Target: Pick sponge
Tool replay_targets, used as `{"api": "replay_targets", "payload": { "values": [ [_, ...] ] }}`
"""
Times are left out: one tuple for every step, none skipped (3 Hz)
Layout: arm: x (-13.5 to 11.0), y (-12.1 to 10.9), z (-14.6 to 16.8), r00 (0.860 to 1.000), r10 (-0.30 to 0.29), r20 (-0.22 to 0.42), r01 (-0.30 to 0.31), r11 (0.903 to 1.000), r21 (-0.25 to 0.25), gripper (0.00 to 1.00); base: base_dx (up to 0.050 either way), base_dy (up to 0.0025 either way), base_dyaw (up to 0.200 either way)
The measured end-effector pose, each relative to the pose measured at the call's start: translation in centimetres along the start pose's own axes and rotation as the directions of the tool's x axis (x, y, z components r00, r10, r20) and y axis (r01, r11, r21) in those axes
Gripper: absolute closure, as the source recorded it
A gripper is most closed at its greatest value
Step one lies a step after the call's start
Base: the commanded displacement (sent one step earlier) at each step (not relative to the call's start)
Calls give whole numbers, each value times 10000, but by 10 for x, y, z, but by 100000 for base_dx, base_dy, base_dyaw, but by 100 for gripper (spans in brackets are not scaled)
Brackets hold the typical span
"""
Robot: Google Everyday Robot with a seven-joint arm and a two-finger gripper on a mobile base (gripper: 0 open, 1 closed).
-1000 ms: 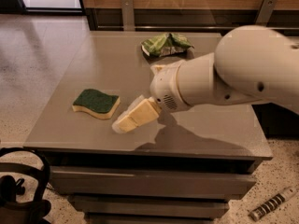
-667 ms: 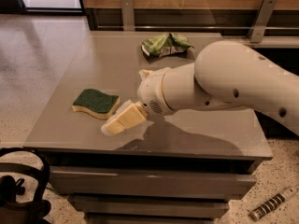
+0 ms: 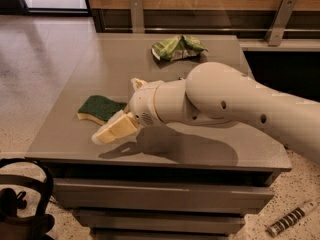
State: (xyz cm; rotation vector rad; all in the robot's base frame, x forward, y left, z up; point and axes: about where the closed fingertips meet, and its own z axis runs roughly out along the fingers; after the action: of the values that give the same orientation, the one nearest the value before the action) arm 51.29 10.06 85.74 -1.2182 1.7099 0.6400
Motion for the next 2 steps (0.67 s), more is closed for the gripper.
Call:
{"api": "replay_targets", "payload": {
  "values": [
    [0,3,20,9995,31,309,-25,9998,-216,0,0,0,0],
    [5,8,44,9987,174,472,-146,9981,-593,0,0,0,0]
  ]
}}
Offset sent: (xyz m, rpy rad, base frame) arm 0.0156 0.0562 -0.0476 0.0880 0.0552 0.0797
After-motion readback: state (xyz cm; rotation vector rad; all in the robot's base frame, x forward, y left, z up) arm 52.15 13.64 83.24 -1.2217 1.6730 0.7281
